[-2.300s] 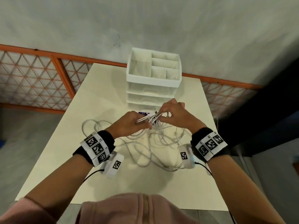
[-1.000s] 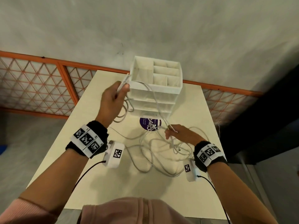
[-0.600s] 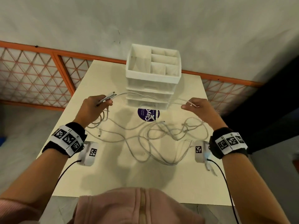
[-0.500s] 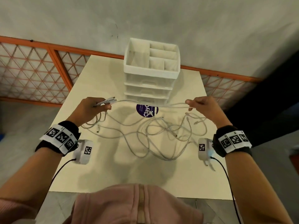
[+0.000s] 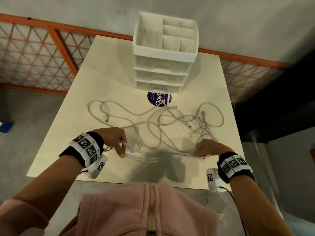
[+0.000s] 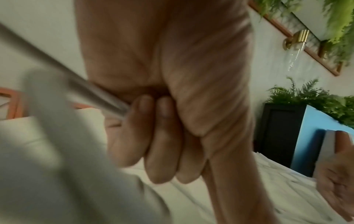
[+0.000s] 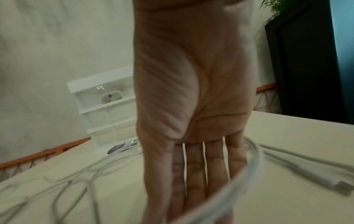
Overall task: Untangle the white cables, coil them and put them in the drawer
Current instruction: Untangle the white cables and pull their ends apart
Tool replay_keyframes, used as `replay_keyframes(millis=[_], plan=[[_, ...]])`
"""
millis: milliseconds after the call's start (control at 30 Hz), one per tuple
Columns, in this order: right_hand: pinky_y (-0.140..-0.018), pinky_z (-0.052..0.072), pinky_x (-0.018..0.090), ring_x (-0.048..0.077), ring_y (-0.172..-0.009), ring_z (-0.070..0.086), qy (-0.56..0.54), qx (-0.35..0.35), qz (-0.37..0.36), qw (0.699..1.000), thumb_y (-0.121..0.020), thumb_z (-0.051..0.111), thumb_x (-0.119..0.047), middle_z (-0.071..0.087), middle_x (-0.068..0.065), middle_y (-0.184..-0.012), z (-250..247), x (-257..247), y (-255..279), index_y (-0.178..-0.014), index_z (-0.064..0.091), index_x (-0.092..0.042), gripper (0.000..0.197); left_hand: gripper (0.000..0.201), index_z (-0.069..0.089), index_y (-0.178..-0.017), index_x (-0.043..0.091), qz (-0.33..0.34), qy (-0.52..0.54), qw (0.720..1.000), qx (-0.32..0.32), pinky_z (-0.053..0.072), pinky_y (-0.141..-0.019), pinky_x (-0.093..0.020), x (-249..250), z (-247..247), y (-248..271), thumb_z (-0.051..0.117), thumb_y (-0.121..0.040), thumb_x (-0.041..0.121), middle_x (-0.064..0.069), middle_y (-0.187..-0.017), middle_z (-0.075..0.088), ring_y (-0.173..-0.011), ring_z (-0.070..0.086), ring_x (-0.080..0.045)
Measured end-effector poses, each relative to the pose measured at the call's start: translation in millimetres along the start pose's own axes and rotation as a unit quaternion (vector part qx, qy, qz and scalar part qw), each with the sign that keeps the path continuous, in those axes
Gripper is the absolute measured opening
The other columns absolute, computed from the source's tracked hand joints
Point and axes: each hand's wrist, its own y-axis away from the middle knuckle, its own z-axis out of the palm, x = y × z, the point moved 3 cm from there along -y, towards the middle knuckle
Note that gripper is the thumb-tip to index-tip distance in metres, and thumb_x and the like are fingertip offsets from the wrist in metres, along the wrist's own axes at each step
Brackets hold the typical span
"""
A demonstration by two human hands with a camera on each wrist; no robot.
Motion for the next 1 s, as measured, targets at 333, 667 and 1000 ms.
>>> replay_keyframes(millis=[333, 667, 1000], plan=[[-0.065, 0.041, 0.025, 0.017, -0.077, 0.057, -0.108, 0.224, -0.124, 0.961, -0.083, 0.069, -0.024, 0.066, 0.006, -0.083, -43, -98, -52, -0.087, 0.065, -0.009, 0.016, 0.034, 0.054, -0.074, 0.014, 0.018, 0.193, 0.969, 0.153, 0.027, -0.04, -0.011, 13, -25, 5, 0.05, -0.094, 0.041, 0.004, -0.057, 0.034, -0.036, 0.033, -0.003], [-0.077, 0.047, 0.032, 0.023, -0.076, 0.058, -0.178, 0.173, -0.193, 0.949, -0.095, 0.049, -0.01, 0.067, 0.015, -0.081, -42, -137, -63, -0.093, 0.05, -0.008, 0.002, 0.027, 0.034, -0.085, 0.017, 0.065, 0.448, 0.868, 0.203, 0.037, -0.054, -0.018, 28, -20, -9, 0.047, -0.096, 0.037, 0.004, -0.073, 0.03, -0.058, 0.031, -0.009], [-0.083, 0.052, 0.029, 0.017, -0.077, 0.064, -0.147, 0.038, -0.324, 0.934, -0.092, 0.057, -0.007, 0.067, 0.008, -0.081, -59, -173, 14, -0.099, 0.056, -0.007, 0.006, 0.029, 0.046, -0.073, 0.012, 0.12, 0.595, 0.764, 0.22, 0.034, -0.043, -0.016, 74, -48, -32, 0.04, -0.1, 0.021, -0.001, -0.062, 0.04, -0.054, 0.035, -0.011]])
